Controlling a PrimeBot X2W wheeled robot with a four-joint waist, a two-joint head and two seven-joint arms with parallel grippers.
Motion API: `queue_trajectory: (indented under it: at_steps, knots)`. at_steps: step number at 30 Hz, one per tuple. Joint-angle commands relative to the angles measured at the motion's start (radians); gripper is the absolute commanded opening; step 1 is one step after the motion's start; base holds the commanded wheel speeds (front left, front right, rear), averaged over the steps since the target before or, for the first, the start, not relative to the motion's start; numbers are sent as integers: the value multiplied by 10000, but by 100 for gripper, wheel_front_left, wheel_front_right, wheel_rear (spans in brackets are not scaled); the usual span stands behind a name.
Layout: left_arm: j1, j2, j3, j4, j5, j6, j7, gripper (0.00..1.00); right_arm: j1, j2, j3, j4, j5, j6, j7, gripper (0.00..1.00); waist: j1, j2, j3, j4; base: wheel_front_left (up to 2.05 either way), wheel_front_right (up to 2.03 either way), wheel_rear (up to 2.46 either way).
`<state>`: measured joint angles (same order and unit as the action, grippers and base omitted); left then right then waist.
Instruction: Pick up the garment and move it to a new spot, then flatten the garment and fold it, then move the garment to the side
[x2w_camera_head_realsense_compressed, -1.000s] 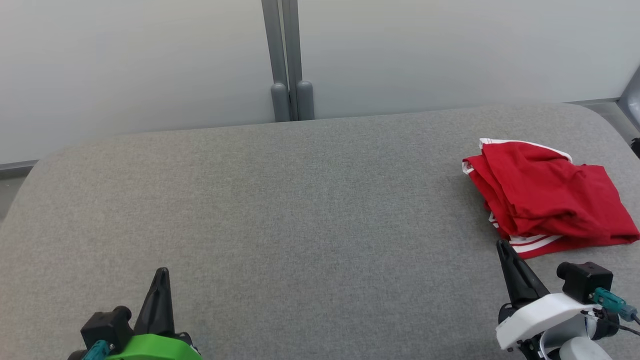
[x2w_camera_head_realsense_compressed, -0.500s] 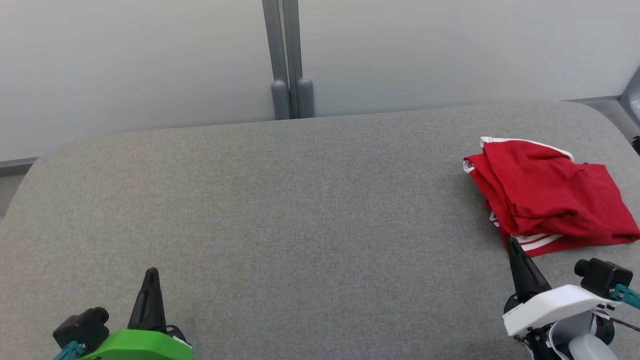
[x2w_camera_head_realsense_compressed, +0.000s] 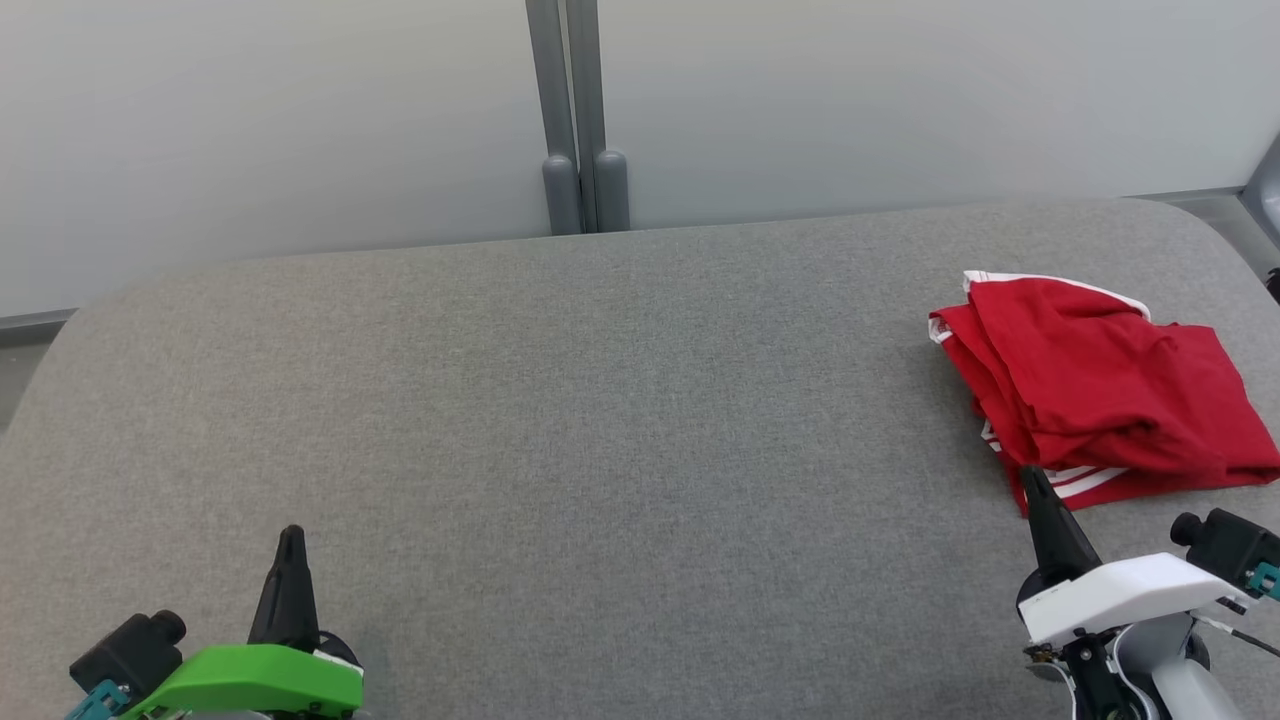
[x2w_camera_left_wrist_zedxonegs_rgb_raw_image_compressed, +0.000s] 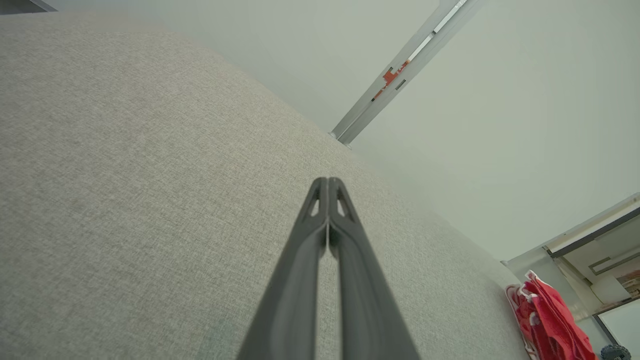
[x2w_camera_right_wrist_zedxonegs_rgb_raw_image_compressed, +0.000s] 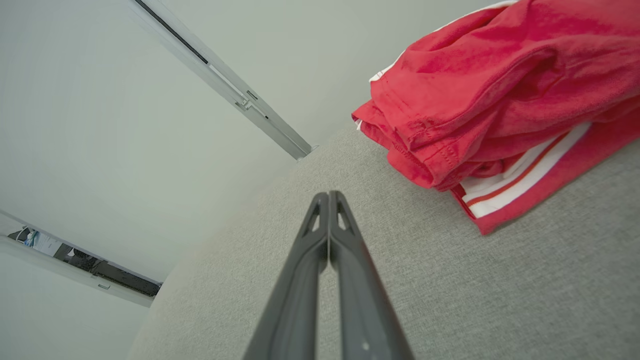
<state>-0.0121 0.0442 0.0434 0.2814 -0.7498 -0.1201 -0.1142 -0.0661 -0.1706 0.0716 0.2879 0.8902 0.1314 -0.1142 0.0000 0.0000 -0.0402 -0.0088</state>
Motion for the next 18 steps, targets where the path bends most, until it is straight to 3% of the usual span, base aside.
queue_trajectory:
  at_steps: [1,18]
  knots:
    - [-355,47,80,-166,-343,-41,77,0,-240,-14,-133,-162,317,-4,94,0,0,0,7,2,0,0,0]
    - [-540,58,244,-222,-2441,-61,635,0,-323,290,-577,-247,2062,-5,650,0,0,0,85,18,0,0,0]
